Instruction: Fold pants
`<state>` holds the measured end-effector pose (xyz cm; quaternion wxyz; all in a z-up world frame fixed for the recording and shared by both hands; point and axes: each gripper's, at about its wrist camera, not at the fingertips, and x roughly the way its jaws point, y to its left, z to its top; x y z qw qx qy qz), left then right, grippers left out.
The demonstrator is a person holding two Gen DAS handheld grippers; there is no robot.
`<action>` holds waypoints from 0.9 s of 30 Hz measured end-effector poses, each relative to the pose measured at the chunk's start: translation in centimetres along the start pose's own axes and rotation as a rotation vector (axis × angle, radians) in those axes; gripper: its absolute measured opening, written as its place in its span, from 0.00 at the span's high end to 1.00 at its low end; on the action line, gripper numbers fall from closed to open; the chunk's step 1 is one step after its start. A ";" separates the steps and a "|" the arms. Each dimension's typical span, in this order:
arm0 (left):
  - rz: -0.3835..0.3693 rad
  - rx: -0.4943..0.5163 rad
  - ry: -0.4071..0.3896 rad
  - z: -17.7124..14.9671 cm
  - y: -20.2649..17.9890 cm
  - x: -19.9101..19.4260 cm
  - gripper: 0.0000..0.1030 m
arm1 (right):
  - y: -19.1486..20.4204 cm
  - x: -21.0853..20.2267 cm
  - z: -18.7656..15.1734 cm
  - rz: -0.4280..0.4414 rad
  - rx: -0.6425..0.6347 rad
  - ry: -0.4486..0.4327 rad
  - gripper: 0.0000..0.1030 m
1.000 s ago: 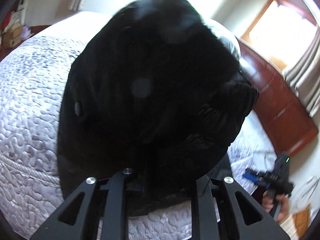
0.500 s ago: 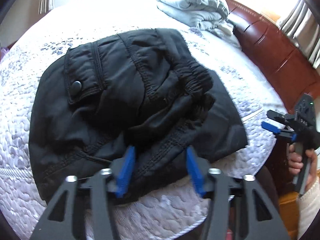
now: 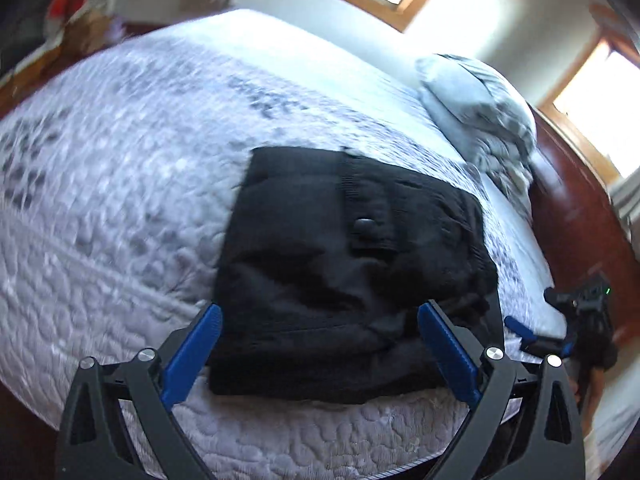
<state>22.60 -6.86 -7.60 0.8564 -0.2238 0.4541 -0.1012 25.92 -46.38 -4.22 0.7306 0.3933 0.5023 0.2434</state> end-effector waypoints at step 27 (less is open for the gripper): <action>0.034 -0.202 0.071 -1.4 7.0 0.0 0.04 | 1.8 10.3 3.2 0.045 0.084 0.108 0.50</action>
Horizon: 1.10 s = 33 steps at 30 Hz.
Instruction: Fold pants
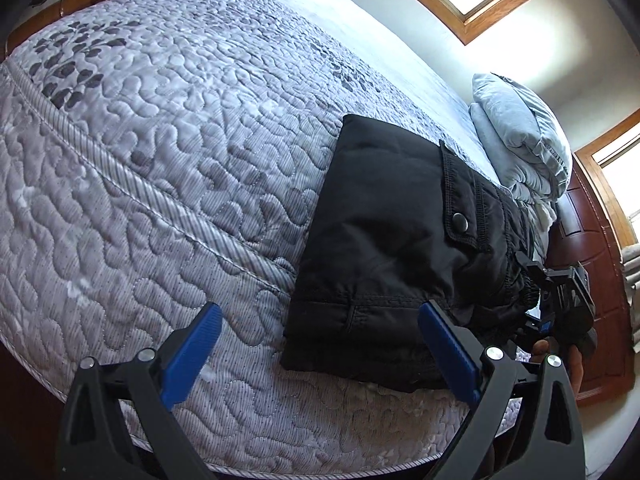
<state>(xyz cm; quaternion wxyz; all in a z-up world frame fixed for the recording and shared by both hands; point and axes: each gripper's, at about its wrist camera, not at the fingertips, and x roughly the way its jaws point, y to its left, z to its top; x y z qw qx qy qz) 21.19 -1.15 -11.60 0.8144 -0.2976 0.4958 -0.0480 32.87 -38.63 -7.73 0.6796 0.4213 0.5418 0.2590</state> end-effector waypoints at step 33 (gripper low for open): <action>-0.014 -0.098 -0.003 -0.9 0.6 -1.8 0.04 | 9.2 -8.5 0.9 0.152 -0.134 -0.066 0.79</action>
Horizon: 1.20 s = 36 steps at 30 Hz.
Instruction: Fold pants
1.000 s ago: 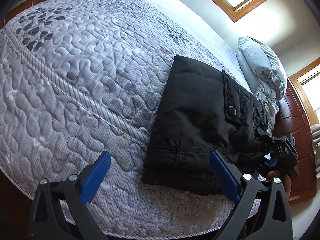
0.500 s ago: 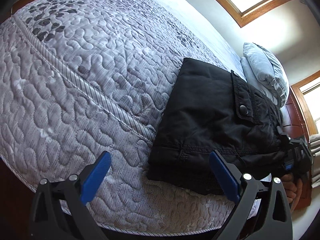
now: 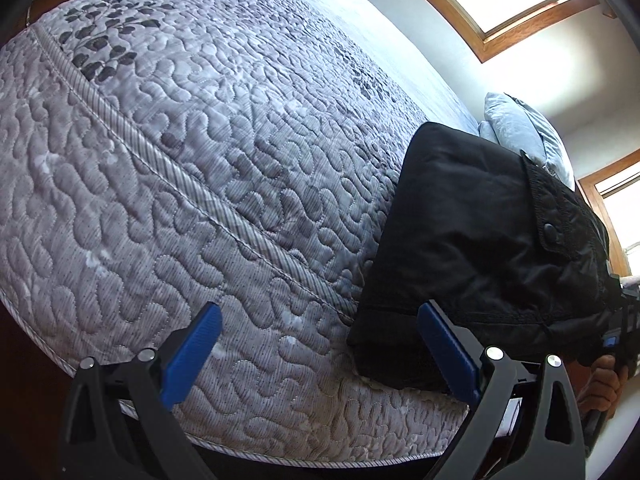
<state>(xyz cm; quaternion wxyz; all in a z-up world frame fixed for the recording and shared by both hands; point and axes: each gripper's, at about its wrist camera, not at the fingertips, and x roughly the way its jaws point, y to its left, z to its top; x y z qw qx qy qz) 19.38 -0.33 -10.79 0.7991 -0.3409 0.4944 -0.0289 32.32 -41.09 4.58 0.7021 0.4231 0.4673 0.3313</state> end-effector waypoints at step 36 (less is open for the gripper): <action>0.012 0.155 0.068 -1.8 -5.3 2.1 0.04 | -19.3 -7.9 -2.3 -0.158 0.306 -0.129 0.78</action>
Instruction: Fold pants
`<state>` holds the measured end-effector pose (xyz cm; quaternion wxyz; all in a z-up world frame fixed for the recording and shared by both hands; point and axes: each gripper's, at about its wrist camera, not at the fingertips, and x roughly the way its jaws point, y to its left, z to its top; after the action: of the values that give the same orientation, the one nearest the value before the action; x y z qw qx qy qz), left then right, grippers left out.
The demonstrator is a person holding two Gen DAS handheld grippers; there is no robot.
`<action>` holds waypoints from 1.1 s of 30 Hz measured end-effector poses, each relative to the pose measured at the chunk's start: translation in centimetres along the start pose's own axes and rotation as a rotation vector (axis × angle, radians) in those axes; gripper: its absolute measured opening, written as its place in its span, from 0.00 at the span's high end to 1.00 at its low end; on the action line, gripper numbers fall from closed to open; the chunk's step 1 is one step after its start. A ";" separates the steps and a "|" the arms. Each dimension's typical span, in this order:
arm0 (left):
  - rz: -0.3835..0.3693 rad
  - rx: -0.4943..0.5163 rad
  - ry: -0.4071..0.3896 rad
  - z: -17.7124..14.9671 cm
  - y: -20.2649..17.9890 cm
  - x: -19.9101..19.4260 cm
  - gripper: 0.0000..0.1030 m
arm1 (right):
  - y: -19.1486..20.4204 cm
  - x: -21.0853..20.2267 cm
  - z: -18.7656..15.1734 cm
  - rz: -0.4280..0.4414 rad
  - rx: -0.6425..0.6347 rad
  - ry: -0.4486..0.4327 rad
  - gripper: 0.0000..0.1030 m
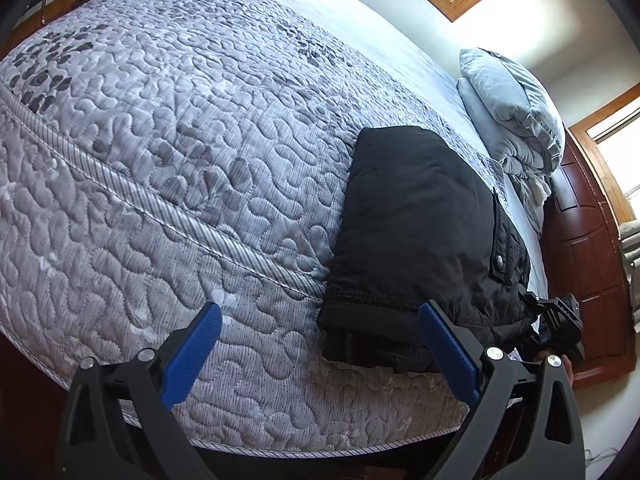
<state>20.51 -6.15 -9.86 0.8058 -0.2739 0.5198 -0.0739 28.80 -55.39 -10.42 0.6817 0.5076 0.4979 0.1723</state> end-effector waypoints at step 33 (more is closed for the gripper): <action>0.002 0.065 0.009 -0.2 -2.5 0.4 0.04 | 2.1 -4.0 -2.9 -0.033 -0.142 -0.015 0.76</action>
<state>20.98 -8.51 -8.95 0.8121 -0.2468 0.5209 -0.0908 25.14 -55.92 -6.54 0.7225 0.4512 0.4875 0.1920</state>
